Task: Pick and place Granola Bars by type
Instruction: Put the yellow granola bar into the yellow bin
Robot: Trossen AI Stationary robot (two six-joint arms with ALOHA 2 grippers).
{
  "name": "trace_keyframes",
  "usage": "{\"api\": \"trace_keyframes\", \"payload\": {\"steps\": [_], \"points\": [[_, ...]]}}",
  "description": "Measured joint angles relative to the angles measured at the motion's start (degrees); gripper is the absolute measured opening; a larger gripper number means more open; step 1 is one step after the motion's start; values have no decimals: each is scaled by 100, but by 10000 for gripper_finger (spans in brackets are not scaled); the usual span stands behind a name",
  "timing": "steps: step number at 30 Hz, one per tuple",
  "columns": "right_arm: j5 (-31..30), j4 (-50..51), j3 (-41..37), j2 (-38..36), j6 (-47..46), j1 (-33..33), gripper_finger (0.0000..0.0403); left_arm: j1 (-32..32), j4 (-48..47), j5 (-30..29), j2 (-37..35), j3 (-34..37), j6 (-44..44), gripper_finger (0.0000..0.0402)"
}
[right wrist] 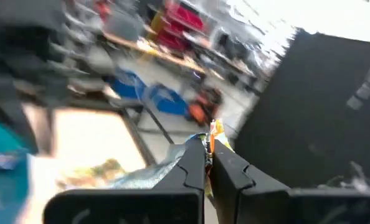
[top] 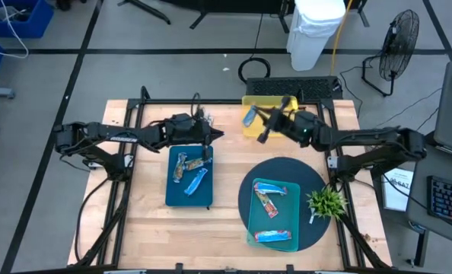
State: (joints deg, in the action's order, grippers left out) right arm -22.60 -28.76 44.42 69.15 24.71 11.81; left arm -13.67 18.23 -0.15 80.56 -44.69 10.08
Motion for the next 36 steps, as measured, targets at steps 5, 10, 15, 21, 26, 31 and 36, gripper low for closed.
{"api": "trace_keyframes", "payload": {"steps": [5, 10, 15, 21, 26, 31, 36], "points": [[-118, 529, -15, -133, -307, 528, 0, -2, 92, 1, -47, -51, 9, 30], [217, 843, -7, -80, -800, 1196, 0, 1, -128, -10, -40, -35, 6, 31], [1196, 705, -273, -60, -1473, 1912, 0, -2, -219, -7, -35, -35, -11, 31], [1708, 626, -685, -58, -1825, 2554, 0, -172, -309, 11, -169, -36, 35, 31], [1893, 627, -866, -58, -1899, 2918, 0, -613, -578, 528, -465, -37, 26, 31], [2121, 630, -935, -101, -1947, 3182, 0, -1050, -999, 1544, -800, -36, -15, 31], [2123, 626, -1028, -297, -1825, 3375, 0, -1294, -405, 1800, -1315, 519, -178, 31]]}}
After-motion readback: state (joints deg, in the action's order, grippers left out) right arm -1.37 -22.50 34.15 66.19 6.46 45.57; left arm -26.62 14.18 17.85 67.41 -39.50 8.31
